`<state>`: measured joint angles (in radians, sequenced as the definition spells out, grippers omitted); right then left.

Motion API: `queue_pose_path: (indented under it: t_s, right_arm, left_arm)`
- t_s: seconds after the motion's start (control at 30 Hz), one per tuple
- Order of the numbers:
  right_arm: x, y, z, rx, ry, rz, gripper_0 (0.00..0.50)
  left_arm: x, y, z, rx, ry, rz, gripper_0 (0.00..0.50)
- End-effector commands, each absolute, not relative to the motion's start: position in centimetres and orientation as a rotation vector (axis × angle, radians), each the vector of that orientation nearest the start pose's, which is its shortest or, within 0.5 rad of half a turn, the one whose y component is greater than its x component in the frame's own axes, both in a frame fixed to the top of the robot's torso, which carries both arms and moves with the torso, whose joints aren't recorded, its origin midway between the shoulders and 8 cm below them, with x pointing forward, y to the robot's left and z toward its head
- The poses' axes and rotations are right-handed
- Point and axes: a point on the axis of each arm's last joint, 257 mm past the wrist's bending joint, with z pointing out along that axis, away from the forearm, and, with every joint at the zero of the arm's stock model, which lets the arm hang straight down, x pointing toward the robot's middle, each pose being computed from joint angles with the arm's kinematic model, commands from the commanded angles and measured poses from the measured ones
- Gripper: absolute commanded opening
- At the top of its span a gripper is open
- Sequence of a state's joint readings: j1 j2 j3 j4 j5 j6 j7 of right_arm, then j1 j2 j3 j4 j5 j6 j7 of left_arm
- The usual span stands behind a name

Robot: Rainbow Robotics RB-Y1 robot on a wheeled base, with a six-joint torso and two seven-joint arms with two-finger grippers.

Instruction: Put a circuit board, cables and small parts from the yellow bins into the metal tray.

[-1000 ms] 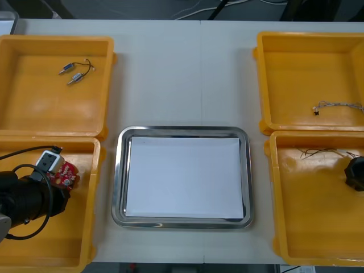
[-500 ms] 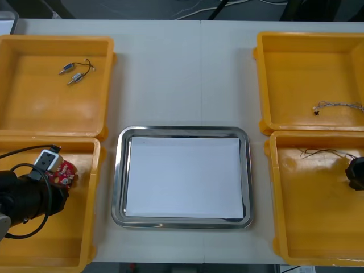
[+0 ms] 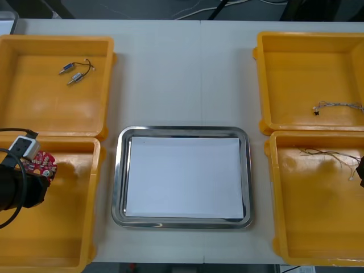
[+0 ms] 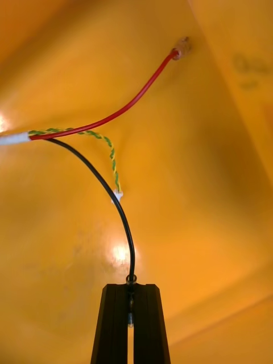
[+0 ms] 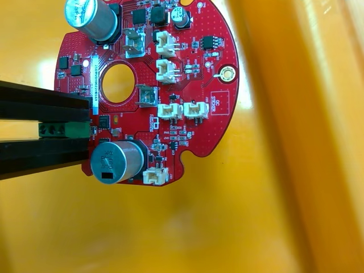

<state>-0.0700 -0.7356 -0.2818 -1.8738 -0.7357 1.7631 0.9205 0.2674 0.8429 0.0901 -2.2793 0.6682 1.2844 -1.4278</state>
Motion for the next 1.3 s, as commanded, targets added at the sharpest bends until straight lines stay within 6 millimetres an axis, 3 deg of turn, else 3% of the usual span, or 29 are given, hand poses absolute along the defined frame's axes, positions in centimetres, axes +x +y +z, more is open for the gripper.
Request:
queue_pose_path:
  t_s: [0.03,0.23,0.43,0.77,1.07,1.3]
  right_arm:
    - [34.7,-42.9,-24.6,0.864,2.716,0.093,0.000]
    - [33.2,-41.2,-24.0,0.837,2.771,0.126,0.000]
    - [33.5,-38.7,-22.7,0.785,2.750,0.270,0.000]
    - [30.4,-37.3,-23.9,0.744,2.790,0.268,0.000]
    - [26.6,-36.8,-25.5,0.750,2.835,0.228,0.000]
    - [24.5,-36.7,-26.6,0.770,2.865,0.214,0.000]
  left_arm:
    - [34.7,35.5,-22.9,0.353,2.498,0.109,0.000]
    - [34.3,36.7,-20.0,0.314,2.528,0.132,0.000]
    - [34.3,37.2,-17.8,0.297,2.558,0.144,0.000]
    - [34.9,37.4,-15.2,0.234,2.564,0.163,0.000]
    - [35.2,32.0,-13.1,0.222,2.542,0.060,0.000]
    - [35.0,27.4,-12.8,0.260,2.528,-0.031,0.000]
